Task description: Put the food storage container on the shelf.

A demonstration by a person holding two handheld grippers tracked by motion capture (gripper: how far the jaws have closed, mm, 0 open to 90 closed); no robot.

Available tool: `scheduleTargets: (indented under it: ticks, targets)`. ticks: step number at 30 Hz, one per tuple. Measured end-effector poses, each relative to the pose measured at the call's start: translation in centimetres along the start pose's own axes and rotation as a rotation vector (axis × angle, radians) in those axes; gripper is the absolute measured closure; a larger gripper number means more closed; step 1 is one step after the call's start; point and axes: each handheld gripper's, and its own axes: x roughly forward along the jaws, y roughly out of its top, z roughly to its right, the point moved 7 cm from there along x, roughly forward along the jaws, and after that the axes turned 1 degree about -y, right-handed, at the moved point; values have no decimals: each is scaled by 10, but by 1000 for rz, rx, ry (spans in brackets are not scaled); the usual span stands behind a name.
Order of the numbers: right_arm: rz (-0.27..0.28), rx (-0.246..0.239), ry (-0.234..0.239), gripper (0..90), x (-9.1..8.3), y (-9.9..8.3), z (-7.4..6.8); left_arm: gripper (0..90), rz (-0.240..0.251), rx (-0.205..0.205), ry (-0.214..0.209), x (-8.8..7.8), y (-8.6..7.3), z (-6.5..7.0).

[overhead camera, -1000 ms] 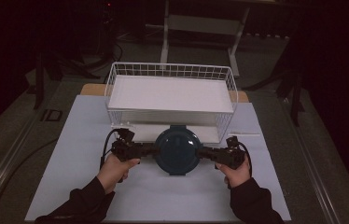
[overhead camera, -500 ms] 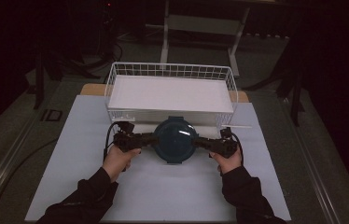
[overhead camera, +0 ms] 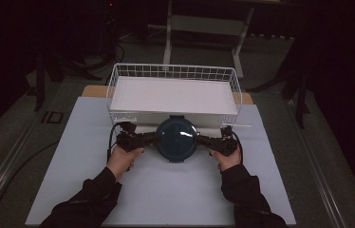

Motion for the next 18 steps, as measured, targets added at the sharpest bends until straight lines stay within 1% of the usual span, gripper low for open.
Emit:
scheduleTargets:
  ticks: [1,2,4,5,7,9,10,11,12,13,14,15,16,17,18]
  targets:
    - [-1,0,1,561,1,0,1,541,8,1,8,1,0,-2]
    - [0,5,0,560,2,0,2,541,7,-4,4,2,0,-4]
    - [-8,18,-2,560,4,1,3,541,5,-2,3,3,0,-7]
    - [-12,23,-1,560,4,0,3,541,4,-13,1,4,-1,-7]
    - [-12,20,-2,560,5,0,3,541,-3,-17,0,5,-2,-10]
    - [-38,61,11,559,6,-2,2,541,4,-25,-6,5,-2,-10]
    - [-38,61,11,559,6,-2,2,541,4,-25,-6,5,-2,-10]
    - [-7,14,-5,559,8,0,8,541,-2,-26,-7,5,-1,-10]
    - [-7,14,-5,559,8,0,8,541,-2,-26,-6,6,-1,-10]
    - [-2,14,-1,553,9,0,10,539,10,-30,-5,7,0,-10]
    - [2,19,-9,550,9,0,11,538,16,-33,-2,8,1,-9]
    - [4,26,-13,549,9,1,12,535,16,-43,-10,9,1,-10]
    - [4,26,-13,549,9,1,12,533,16,-43,-10,9,1,-10]
    - [5,34,-21,540,9,1,13,524,36,-23,6,10,1,-12]
    - [5,34,-21,540,9,1,13,513,36,-23,6,10,1,-12]
